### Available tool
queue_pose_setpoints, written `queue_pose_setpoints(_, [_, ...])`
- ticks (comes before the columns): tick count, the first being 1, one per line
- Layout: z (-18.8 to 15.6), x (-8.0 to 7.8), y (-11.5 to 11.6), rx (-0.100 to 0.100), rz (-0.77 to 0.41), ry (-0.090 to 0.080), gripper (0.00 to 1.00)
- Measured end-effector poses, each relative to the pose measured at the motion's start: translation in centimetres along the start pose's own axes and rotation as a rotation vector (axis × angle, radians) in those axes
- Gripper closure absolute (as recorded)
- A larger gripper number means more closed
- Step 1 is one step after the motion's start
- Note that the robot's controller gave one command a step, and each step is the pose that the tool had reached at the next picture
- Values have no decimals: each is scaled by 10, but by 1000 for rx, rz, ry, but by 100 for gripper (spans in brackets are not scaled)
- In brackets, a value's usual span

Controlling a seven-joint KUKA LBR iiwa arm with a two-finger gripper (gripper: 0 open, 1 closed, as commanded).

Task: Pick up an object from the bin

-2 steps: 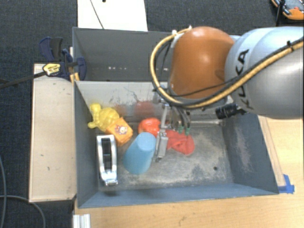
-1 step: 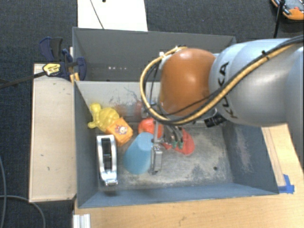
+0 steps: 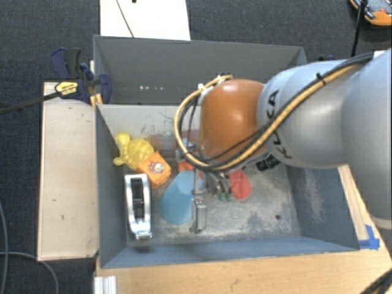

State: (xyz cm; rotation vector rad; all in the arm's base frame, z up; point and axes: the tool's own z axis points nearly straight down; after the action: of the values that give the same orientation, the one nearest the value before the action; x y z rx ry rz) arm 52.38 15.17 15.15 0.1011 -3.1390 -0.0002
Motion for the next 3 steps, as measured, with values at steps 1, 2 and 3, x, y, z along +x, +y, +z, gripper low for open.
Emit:
queue_pose_setpoints(1, [-42, -5, -2, 1, -27, 5, 0])
queue_pose_setpoints(2, [-75, -24, 21, -2, 18, -10, 0])
queue_pose_setpoints(3, [-126, -21, 4, 0, -31, 2, 0])
